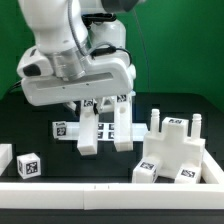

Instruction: Assemble chair

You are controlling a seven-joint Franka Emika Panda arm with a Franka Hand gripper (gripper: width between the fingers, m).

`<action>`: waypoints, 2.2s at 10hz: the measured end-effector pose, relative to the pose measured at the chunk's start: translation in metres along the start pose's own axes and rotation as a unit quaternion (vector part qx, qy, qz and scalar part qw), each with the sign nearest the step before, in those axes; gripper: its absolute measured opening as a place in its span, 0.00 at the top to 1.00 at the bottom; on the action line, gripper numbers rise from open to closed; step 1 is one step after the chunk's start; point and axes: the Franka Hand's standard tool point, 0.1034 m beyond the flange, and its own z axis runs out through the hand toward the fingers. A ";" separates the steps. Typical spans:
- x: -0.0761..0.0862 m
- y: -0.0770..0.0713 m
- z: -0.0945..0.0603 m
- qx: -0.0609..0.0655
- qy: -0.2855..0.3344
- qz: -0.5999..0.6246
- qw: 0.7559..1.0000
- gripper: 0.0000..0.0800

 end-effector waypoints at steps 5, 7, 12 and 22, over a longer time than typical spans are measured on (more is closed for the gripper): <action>0.001 -0.004 -0.034 0.038 -0.248 -0.013 0.968 0.65; -0.003 -0.005 -0.035 0.041 -0.296 0.005 0.954 0.65; 0.011 0.007 -0.050 0.032 -0.322 0.047 0.945 0.65; 0.012 0.013 -0.029 0.043 -0.382 0.140 0.913 0.65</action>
Offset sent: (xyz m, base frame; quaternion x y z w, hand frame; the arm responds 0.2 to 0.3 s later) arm 0.0045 0.0133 0.0095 0.0177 -0.2450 0.0522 0.9680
